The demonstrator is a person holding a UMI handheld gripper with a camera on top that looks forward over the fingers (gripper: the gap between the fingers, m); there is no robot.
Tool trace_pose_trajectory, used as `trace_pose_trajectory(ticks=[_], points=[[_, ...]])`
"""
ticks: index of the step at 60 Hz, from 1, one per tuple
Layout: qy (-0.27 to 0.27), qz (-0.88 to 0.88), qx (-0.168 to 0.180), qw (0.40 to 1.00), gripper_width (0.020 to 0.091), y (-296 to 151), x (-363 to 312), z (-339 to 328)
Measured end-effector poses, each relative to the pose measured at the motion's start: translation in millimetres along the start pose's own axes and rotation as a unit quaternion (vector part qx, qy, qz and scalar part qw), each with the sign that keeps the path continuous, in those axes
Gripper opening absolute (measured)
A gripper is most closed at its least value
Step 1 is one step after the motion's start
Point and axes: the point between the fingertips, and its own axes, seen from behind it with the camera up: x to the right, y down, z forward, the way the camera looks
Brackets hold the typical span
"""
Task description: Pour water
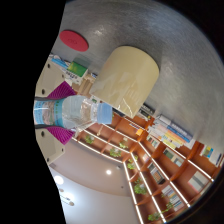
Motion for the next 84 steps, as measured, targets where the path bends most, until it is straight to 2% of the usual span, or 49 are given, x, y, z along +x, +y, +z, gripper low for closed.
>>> trace_pose_trajectory(ticks=[8,15,20,26,27,29,33,35,37,45,58,70,82,84], points=[[-0.028,0.160,-0.011,0.987,0.0307,16.9,-2.2,-3.7],[-0.067,0.363,-0.015,0.929,0.0307,32.1,-10.0,-10.5],[-0.098,0.512,-0.006,0.853,0.0307,27.1,-20.9,-12.9],[-0.141,0.675,-0.001,0.724,0.0308,24.1,-34.2,-18.7],[-0.145,0.698,-0.003,0.701,0.0308,9.8,-39.8,-15.8],[-0.156,0.738,0.002,0.657,0.0307,19.4,-42.9,-19.5],[-0.167,0.798,0.007,0.579,0.0307,17.5,-50.0,-20.1],[-0.165,0.817,0.006,0.553,0.0308,8.3,-50.6,-19.5],[-0.158,0.828,0.011,0.538,0.0307,18.6,-55.3,-17.8],[-0.137,0.839,0.017,0.527,0.0306,26.0,-60.8,-12.1],[-0.163,0.849,-0.004,0.503,0.0325,12.8,-95.4,-6.2],[-0.140,0.851,-0.004,0.506,0.0335,18.5,-93.7,-6.7],[-0.128,0.858,-0.015,0.497,0.0484,21.3,-95.4,-11.0],[-0.133,0.858,-0.020,0.495,0.0532,20.8,-97.9,-13.5]])
